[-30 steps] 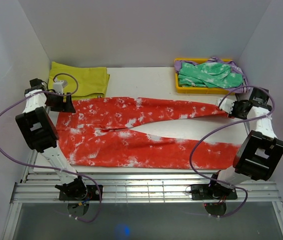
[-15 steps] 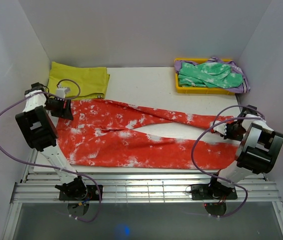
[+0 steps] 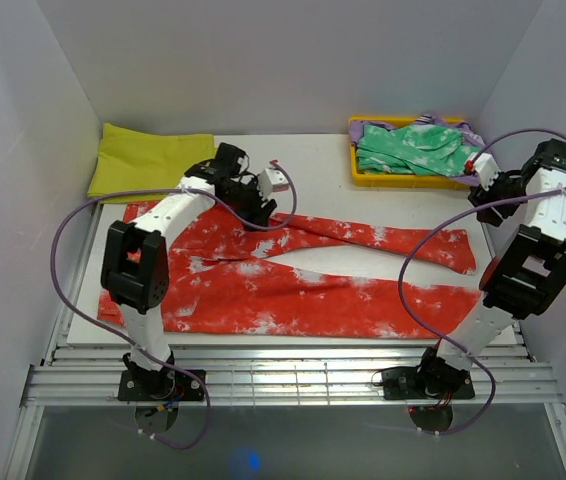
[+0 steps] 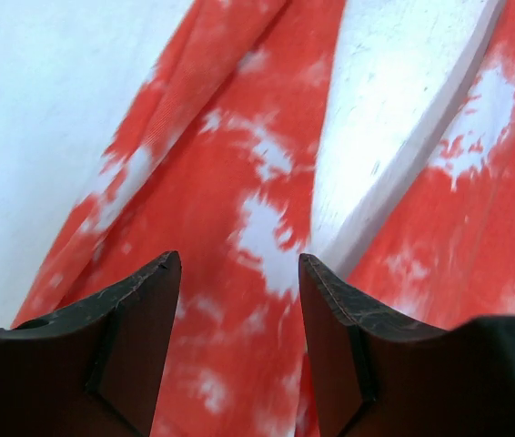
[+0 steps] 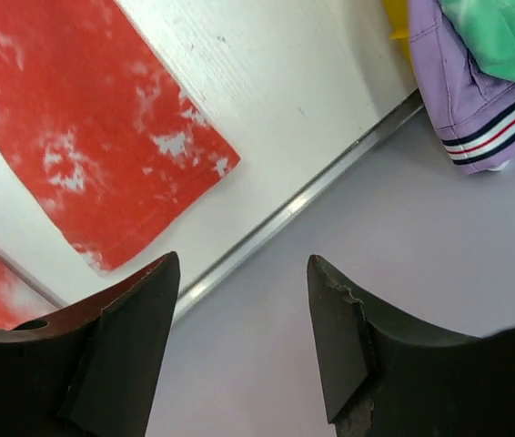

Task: Fold and stack the trousers
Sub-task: Flatten the trousers out

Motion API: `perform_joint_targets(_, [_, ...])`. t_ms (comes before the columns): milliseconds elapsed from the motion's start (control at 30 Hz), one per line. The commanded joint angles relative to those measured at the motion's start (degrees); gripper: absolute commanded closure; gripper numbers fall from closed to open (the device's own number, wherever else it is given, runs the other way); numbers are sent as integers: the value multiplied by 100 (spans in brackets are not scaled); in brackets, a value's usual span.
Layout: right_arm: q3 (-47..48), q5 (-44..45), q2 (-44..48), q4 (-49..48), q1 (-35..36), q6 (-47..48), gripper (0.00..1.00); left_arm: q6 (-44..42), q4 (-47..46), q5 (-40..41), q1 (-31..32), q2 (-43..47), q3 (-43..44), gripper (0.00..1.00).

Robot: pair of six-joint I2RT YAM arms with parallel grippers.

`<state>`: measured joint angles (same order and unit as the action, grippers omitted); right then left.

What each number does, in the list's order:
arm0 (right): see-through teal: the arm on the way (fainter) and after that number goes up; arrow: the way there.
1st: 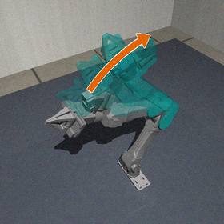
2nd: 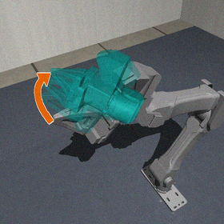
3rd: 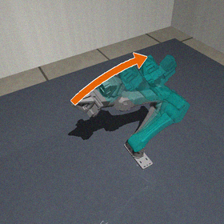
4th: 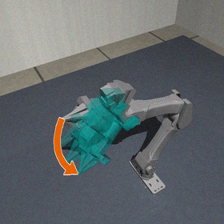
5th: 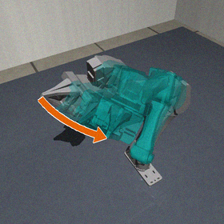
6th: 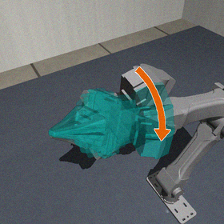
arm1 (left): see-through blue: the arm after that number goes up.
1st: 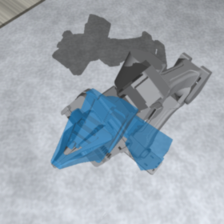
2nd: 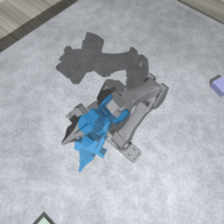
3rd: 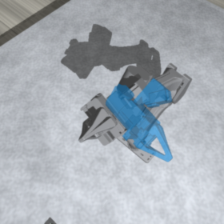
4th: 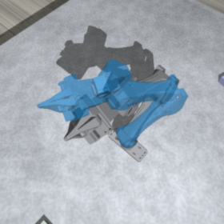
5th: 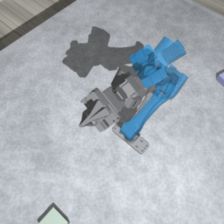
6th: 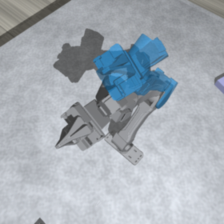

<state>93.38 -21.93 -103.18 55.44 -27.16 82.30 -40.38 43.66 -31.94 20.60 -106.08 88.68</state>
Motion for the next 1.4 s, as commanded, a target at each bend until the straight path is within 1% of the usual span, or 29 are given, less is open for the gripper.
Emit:
perform_joint_targets(0, [688,-706,-815,819,-18,-1406,36,434,-567,223,391,-473,79,35])
perform_joint_targets(33, [873,-846,-983,1115,-18,-1506,38,495,-630,285,514,-553,79,35])
perform_joint_targets(67, [1040,-909,-1133,1205,-18,-1611,39,574,-683,337,733,-623,114,35])
perform_joint_targets(100, [1198,-961,-1335,1249,-18,-1760,40,627,-779,468,813,-772,140,35])
perform_joint_targets(133, [1226,-1084,-1406,1302,-9,-1909,42,663,-789,531,901,-852,184,35])
perform_joint_targets(167, [1243,-1120,-1468,1390,-9,-1954,43,715,-780,610,1041,-931,297,35])
perform_joint_targets(233, [1130,-1111,-1591,1233,0,-2304,42,742,-789,882,1147,-1176,377,34])
perform_joint_targets(300, [911,-998,-1644,821,0,-2586,40,803,-797,1014,1227,-1318,491,34])
perform_joint_targets(333, [831,-971,-1653,628,0,-2927,38,838,-798,1041,1244,-1432,518,34])
perform_joint_targets(433, [542,-840,-1653,-31,0,-3377,33,927,-885,1076,1306,-1503,501,34])
perform_joint_targets(500, [392,-743,-1636,-574,17,-3764,33,927,-1051,1076,1359,-1477,387,34])
perform_joint_targets(667, [-12,-295,-1679,-1158,210,-3897,33,733,-1272,1295,1561,-1433,79,34])
perform_joint_targets(767, [-275,-5,-1741,-1412,334,-3810,33,742,-1369,1322,1622,-1468,87,34])
perform_joint_targets(867, [-505,145,-1715,-1659,351,-3634,33,699,-1360,1340,1710,-1529,79,36])
perform_joint_targets(900, [-636,189,-1715,-1711,360,-3599,34,672,-1360,1322,1737,-1529,61,42])
perform_joint_targets(967, [-733,365,-1732,-1878,378,-3493,38,611,-1351,1331,1789,-1529,-35,49])
perform_joint_targets(1000, [-821,409,-1741,-1931,378,-3458,42,567,-1316,1314,1807,-1512,-70,53])
perform_joint_targets(1033, [-857,522,-1758,-1975,378,-3388,53,540,-1290,1296,1816,-1468,-105,60])
perform_joint_targets(1100, [-892,646,-1794,-2089,404,-3309,68,435,-1237,1261,1807,-1407,-272,68])
perform_joint_targets(1133, [-962,768,-1794,-2116,404,-3221,81,408,-1220,1261,1807,-1319,-342,79])
perform_joint_targets(1167, [-1006,839,-1768,-2177,413,-3203,85,356,-1202,1252,1816,-1266,-404,86])
perform_joint_targets(1233, [-1015,971,-1732,-2292,413,-3159,92,163,-1149,1235,1807,-1143,-676,98])
perform_joint_targets(1267, [-980,998,-1715,-2318,413,-3176,92,66,-1123,1217,1807,-995,-781,100])
perform_joint_targets(1367, [-743,1033,-1610,-2406,422,-3273,92,-303,-1017,1129,1807,-574,-1203,100])
